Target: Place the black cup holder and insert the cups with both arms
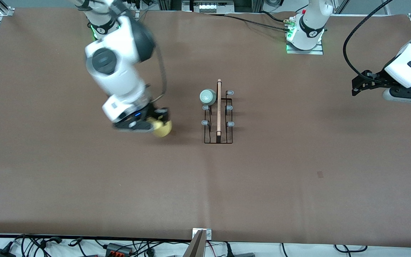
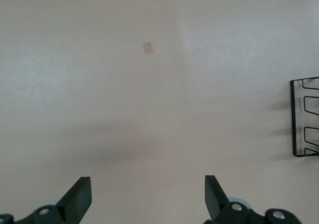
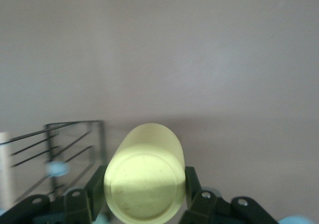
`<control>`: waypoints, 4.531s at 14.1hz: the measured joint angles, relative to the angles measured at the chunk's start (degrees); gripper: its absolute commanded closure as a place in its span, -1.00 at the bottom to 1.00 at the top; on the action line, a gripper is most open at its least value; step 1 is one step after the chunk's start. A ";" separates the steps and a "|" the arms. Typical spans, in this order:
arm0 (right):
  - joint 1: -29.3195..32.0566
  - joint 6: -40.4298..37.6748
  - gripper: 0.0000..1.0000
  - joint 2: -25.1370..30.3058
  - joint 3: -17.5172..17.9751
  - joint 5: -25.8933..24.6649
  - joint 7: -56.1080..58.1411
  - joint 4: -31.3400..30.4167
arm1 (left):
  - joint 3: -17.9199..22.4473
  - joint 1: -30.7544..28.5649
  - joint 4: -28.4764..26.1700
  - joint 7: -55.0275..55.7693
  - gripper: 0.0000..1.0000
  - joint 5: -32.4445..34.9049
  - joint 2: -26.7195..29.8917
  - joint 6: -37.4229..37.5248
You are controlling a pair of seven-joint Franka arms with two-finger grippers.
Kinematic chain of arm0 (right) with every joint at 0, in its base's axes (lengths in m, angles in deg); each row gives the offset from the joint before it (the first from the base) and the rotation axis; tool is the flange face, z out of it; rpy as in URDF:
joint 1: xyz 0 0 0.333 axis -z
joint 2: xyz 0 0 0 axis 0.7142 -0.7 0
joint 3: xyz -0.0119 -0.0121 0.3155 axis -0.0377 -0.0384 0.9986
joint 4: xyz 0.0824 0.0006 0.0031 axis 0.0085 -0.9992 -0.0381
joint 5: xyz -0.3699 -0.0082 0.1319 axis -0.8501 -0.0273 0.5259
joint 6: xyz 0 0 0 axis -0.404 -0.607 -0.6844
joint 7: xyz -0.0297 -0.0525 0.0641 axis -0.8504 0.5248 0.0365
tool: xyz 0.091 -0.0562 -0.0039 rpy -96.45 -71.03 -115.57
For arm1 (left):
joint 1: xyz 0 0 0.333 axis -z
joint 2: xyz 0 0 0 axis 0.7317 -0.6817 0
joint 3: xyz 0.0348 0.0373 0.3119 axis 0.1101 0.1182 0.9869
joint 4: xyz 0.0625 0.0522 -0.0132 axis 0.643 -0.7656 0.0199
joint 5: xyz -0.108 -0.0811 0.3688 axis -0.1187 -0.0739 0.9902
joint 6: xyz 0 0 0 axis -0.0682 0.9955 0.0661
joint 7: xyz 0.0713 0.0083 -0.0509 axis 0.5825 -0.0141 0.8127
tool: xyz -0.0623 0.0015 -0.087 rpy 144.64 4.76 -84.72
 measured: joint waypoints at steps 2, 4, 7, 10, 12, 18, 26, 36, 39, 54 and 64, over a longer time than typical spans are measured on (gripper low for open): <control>-4.63 0.60 0.72 -1.53 -0.03 0.00 -7.30 2.49 | 0.02 0.01 0.00 0.00 -1.00 0.00 0.00 0.00; -7.42 0.79 0.72 -4.24 -0.08 0.00 -10.82 6.25 | 0.03 0.02 -0.01 0.00 -1.00 0.00 0.00 0.00; -9.69 2.76 0.71 -7.99 -0.18 -0.41 -11.59 8.42 | 0.04 0.03 -0.01 0.00 -1.00 0.00 0.00 0.00; -10.39 3.69 0.70 -10.32 -0.29 -2.22 -11.66 8.69 | 0.05 0.03 -0.01 0.00 -1.00 0.00 0.00 0.00; -10.73 4.45 0.68 -10.97 -0.51 -3.35 -11.66 8.91 | 0.05 0.03 -0.01 0.00 -1.00 0.00 0.00 0.00; -10.81 7.40 -1.00 -12.42 -0.95 -4.44 -11.66 8.94 | 0.05 0.04 -0.01 0.00 -1.00 0.00 0.00 0.00; -10.43 7.89 -1.00 -12.91 -2.77 -4.53 -11.49 9.84 | 0.08 0.05 -0.02 0.00 -1.00 0.00 0.00 0.00; 17.46 -23.19 -1.00 7.10 -3.88 -0.59 26.31 10.09 | 0.21 0.13 -0.03 0.00 -1.00 0.00 0.00 0.00; 25.93 -27.69 -1.00 11.64 -4.16 -0.51 31.24 10.03 | 0.24 0.16 -0.04 0.00 -1.00 0.00 0.00 0.01; 26.21 -35.08 -1.00 14.17 -7.63 0.39 39.12 10.15 | 0.32 0.17 -0.05 0.00 -1.00 0.00 0.00 0.02; 26.29 -34.95 -1.00 14.06 -8.15 0.40 39.91 10.16 | 0.33 0.17 -0.05 0.00 -1.00 0.00 0.00 0.02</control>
